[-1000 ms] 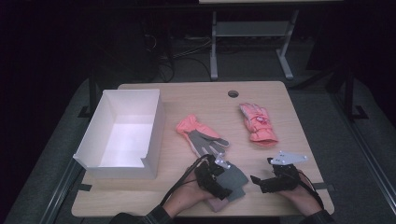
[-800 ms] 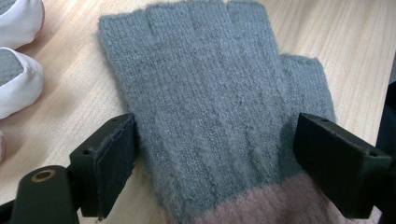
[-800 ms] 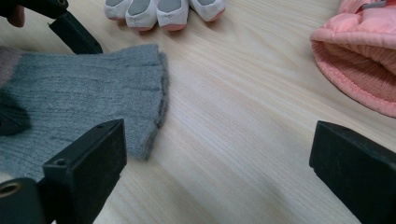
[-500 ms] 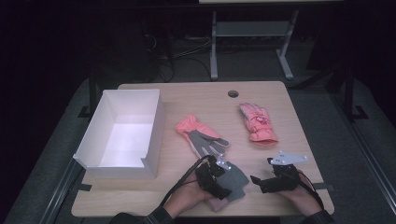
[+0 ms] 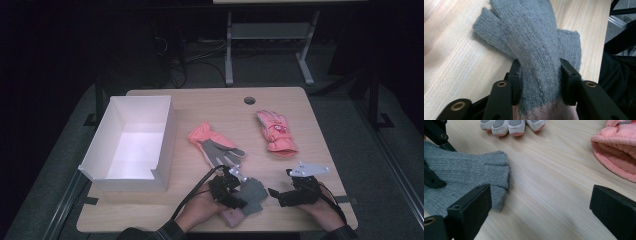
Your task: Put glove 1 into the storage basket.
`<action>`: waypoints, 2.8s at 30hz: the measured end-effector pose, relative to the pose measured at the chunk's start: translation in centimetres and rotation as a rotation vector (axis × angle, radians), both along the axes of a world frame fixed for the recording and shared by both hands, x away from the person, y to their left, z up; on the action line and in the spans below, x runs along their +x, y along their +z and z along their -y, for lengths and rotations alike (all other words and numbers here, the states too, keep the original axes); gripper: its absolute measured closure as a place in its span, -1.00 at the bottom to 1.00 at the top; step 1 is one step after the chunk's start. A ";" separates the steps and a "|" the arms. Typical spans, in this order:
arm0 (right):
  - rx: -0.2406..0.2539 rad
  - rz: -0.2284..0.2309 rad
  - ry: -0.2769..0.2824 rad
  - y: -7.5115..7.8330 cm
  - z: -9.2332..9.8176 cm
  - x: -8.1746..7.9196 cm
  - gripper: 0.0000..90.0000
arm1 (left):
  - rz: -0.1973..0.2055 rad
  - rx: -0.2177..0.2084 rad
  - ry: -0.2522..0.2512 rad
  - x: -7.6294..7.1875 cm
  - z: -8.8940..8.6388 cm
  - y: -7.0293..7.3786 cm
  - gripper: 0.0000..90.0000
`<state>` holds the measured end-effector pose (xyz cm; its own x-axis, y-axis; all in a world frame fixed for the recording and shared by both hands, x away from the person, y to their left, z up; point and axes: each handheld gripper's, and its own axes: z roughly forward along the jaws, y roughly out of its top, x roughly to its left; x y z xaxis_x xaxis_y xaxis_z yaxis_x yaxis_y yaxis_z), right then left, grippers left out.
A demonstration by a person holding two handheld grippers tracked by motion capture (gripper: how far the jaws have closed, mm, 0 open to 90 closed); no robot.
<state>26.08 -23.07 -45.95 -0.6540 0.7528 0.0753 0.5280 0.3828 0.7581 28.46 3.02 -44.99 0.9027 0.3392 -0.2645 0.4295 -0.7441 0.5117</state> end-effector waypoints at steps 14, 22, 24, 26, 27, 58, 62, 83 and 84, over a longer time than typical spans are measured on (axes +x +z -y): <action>0.004 -0.002 -0.002 0.0 0.1 0.0 -0.92 | -0.009 -0.037 0.009 0.5 -0.9 1.7 0.45; 0.002 -0.001 -0.001 0.0 0.1 0.0 -0.92 | 0.011 -0.060 0.017 0.8 -1.8 3.4 0.45; 0.000 0.001 0.001 0.0 0.0 0.0 -0.92 | 0.008 -0.068 0.028 0.9 -2.1 3.9 0.44; 0.000 -0.001 -0.001 0.0 0.1 0.0 -0.92 | 0.013 -0.073 0.036 1.1 -2.4 4.4 0.45; 0.003 -0.003 -0.003 0.0 0.0 0.0 -0.92 | 0.016 -0.076 0.039 1.2 -2.6 4.7 0.45; 0.007 -0.023 0.002 -0.3 0.0 0.2 -0.92 | 0.097 -0.161 0.202 4.3 -9.7 12.5 0.44; 0.008 -0.025 0.001 -0.3 -0.1 0.2 -0.92 | 0.105 -0.163 0.228 4.8 -10.8 13.1 0.44; -0.005 -0.027 0.007 -0.4 0.0 0.0 -0.93 | 0.221 -0.198 0.444 6.0 -19.3 16.6 0.44; -0.002 -0.025 0.004 -0.3 0.2 0.1 -0.93 | 0.240 -0.199 0.479 6.1 -20.5 17.1 0.44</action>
<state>26.13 -23.24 -46.28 -0.6550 0.7502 0.0907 0.5453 0.3863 0.7439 34.58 23.48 -27.84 0.7030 0.6902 -0.1718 0.5497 -0.3740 0.7470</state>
